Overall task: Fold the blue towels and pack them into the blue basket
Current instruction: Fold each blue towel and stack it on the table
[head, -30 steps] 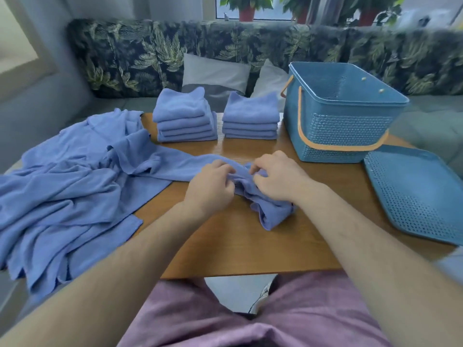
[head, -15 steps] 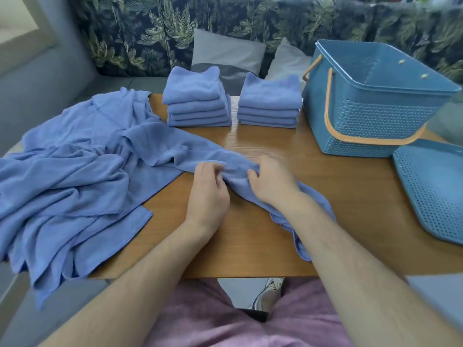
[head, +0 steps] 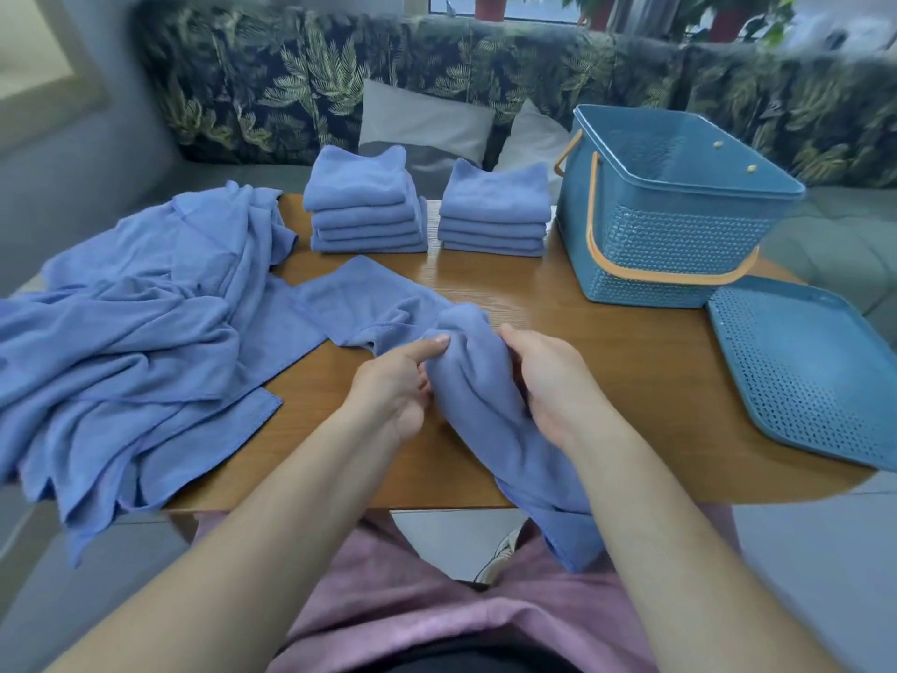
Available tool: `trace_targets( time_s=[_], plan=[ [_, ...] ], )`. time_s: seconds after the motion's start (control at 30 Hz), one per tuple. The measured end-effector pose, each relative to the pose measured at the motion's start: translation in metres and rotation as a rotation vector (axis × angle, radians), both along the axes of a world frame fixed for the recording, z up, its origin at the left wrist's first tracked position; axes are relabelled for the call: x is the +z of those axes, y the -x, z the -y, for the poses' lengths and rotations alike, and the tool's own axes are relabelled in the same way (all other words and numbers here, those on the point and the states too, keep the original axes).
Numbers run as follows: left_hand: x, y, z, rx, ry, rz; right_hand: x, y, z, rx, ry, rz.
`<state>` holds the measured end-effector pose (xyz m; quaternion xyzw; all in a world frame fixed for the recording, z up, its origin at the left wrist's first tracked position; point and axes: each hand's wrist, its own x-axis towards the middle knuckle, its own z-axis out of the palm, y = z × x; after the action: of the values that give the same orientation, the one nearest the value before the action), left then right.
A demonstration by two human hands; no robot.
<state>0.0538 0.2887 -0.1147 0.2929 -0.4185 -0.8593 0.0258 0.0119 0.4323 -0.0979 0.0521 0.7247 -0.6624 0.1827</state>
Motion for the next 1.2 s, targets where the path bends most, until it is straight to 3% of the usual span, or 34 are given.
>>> trace_targets(
  time_s=[0.3,0.67,0.93,1.2],
  plan=[
    [0.004,-0.014,0.021,0.034,-0.158,-0.176,0.008,-0.01,0.013,0.153,0.059,-0.053],
    [0.009,-0.025,0.031,-0.173,0.19,-0.205,0.012,-0.015,0.047,0.205,-0.087,-0.302],
    [0.004,-0.017,0.039,-0.062,0.333,-0.169,0.015,-0.011,0.046,0.065,-0.256,-0.415],
    [0.004,-0.011,0.056,0.053,0.189,-0.122,0.016,-0.002,0.037,-0.099,-0.18,-0.332]
  ],
)
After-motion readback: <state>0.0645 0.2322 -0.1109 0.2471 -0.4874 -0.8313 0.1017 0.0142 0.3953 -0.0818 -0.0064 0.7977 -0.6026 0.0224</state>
